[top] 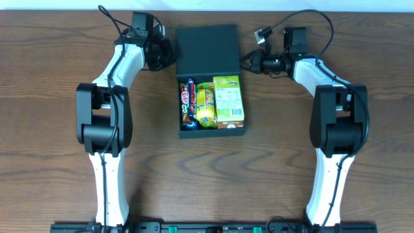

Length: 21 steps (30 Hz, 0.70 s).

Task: Pack container
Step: 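Push the lid down with both grippers to close the box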

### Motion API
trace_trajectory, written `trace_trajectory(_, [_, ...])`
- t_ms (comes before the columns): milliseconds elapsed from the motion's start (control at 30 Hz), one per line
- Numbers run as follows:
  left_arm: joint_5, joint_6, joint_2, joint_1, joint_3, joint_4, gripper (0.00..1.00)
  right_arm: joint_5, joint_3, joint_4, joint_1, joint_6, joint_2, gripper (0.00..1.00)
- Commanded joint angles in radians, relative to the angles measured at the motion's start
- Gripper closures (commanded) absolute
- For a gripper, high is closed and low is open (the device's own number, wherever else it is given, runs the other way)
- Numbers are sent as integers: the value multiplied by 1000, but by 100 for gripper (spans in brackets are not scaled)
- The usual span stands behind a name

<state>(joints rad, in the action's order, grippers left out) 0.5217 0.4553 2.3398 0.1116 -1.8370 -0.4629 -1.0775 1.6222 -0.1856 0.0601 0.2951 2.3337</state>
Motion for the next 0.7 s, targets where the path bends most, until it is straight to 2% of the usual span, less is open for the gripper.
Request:
trace_trajectory(0, [30, 25, 14, -1, -16, 28, 94, -149, 19, 22, 5, -34, 8, 99])
trace_trajectory(200, [132, 24, 13, -13, -20, 104, 94, -181, 19, 27, -14, -36, 0, 99])
trace_trajectory(400, [249, 21, 13, -51, -65, 109, 94, -211, 20, 75, -43, -34, -39, 99])
trace_trajectory(667, [394, -71, 13, -60, -166, 109, 94, -241, 20, 82, -46, -57, -90, 98])
